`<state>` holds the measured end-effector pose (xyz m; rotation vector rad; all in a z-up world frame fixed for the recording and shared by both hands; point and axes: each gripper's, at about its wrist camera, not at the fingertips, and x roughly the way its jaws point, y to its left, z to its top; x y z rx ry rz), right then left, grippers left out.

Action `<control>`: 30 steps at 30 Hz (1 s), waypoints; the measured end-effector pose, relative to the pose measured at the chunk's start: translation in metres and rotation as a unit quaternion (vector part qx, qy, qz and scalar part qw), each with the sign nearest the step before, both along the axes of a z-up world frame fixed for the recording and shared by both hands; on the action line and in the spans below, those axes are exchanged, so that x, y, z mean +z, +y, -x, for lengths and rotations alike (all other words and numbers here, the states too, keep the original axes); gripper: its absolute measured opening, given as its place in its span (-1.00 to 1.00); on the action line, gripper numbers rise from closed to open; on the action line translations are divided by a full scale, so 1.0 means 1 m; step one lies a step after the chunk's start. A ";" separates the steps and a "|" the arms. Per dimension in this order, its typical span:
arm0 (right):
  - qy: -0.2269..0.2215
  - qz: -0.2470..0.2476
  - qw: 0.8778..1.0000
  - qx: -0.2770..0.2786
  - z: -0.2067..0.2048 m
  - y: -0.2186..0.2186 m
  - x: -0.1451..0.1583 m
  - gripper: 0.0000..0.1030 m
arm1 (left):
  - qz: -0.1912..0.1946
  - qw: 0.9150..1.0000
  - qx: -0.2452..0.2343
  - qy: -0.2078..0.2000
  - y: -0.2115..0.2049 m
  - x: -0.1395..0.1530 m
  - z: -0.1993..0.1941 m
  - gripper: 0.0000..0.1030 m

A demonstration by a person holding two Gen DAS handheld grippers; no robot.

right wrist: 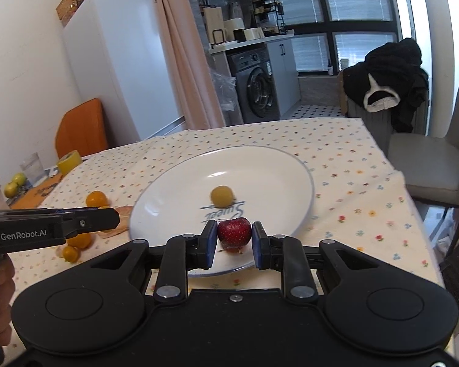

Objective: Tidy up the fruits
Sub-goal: 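Carry both fruits over the white plate and open both tools to release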

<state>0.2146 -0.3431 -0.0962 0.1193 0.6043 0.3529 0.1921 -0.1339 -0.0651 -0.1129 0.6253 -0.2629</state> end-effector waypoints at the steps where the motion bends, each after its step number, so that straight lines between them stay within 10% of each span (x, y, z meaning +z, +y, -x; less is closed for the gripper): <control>1: -0.002 0.002 1.000 -0.002 0.000 -0.001 0.000 -0.57 | 0.003 1.000 0.000 0.002 -0.002 0.000 -0.002 -0.57; 21: 0.004 -0.004 1.000 -0.001 -0.008 0.000 -0.006 -0.55 | -0.022 0.999 0.020 0.017 -0.003 -0.008 -0.012 -0.48; 30: 0.000 -0.002 1.000 -0.009 -0.010 0.004 -0.006 -0.45 | -0.021 0.999 0.043 0.015 0.013 -0.002 -0.003 -0.09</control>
